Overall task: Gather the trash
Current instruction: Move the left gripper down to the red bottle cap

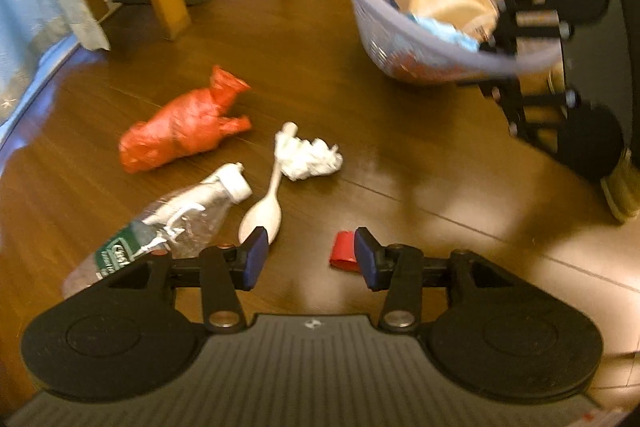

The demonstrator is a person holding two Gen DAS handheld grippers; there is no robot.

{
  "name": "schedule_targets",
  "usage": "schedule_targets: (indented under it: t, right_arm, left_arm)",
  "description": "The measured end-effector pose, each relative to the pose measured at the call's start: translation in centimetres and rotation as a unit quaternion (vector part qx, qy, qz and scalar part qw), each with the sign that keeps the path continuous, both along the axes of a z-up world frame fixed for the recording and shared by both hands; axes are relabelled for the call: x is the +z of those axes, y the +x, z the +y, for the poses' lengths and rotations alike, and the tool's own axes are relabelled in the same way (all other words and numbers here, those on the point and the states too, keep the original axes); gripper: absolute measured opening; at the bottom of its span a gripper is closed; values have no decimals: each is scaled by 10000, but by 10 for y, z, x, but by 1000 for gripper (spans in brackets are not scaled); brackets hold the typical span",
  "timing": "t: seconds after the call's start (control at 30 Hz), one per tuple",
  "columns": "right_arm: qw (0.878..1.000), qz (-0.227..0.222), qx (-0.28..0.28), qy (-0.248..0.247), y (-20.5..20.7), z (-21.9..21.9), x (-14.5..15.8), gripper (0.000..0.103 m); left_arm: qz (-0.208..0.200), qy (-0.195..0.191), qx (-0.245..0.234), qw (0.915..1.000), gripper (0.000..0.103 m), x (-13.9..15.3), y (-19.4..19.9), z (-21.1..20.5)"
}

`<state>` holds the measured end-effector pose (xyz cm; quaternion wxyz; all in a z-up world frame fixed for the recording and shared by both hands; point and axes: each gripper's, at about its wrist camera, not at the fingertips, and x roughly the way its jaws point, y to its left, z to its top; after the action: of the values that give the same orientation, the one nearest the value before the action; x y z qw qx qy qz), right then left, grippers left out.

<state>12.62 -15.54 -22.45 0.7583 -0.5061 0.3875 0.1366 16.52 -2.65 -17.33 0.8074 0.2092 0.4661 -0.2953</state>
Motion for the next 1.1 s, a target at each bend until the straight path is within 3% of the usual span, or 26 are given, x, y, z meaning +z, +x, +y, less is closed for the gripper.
schedule_targets:
  t: [0.4,0.77,1.03,1.1]
  right_arm:
    - [9999,-115,-64,-16,7,-2,2,10]
    - [9999,-100,-117,-33,9,-7,0,9]
    - [9999,-39,-94,-77,7,-8,-5,7]
    - [9999,-34,-96,-73,7,-7,-5,6]
  left_arm:
    - [153,-1,-184,9997,47,-51,1,-23]
    - [189,145,-239,9994,47,-78,0,-33]
    - [218,178,-183,9994,39,-86,4,-31]
    - [244,193,-200,9993,29,-87,4,-31]
